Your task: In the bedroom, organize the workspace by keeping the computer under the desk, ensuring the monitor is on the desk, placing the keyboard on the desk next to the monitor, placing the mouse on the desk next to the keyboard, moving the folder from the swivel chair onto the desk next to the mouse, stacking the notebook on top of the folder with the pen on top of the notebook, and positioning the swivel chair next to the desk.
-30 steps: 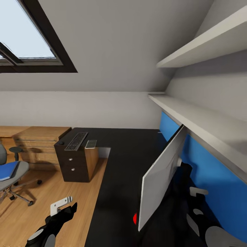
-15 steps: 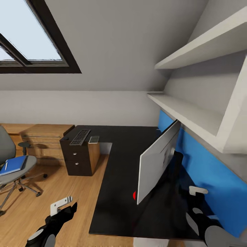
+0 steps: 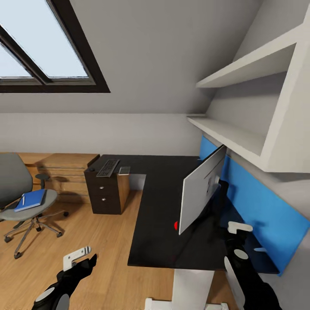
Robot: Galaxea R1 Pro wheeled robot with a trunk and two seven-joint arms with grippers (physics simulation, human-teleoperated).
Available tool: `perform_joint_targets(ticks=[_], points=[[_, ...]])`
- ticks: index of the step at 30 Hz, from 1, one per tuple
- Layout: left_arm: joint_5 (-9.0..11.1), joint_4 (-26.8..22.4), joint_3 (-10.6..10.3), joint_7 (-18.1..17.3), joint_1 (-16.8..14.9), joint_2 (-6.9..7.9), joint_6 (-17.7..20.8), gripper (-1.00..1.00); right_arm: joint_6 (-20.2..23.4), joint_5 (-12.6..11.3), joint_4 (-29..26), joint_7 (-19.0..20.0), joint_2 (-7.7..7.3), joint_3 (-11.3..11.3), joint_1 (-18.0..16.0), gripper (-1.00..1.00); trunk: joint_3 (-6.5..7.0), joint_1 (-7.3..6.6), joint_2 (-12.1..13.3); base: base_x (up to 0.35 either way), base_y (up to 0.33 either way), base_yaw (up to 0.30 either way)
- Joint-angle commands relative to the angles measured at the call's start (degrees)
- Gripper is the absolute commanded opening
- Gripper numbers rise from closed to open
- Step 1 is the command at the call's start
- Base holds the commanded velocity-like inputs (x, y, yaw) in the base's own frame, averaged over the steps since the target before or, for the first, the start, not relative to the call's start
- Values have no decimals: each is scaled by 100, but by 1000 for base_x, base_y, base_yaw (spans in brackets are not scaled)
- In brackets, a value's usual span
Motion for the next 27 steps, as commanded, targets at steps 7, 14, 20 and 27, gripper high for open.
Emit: perform_joint_targets(ticks=[7, 14, 20, 27], points=[[56, -9, 2, 37, -1, -1, 27, 100, 296, 117, -870, -192, 431, 44, 446, 100, -8, 0, -7, -98, 296, 0], [47, -203, 51, 17, 0, -109, -40, 100, 197, 212, -948, -221, 488, 33, 591, 100, -8, 0, -7, -4, 46, 0], [39, -307, 62, 12, -1, -53, -42, 100, 84, 190, -954, -148, 442, 18, 577, 100, -8, 0, -7, 0, 0, 0], [41, -254, 39, 11, -1, -45, -42, 100, -141, 188, -972, -144, 437, 25, 576, 100, -8, 0, -7, 4, 105, 0]])
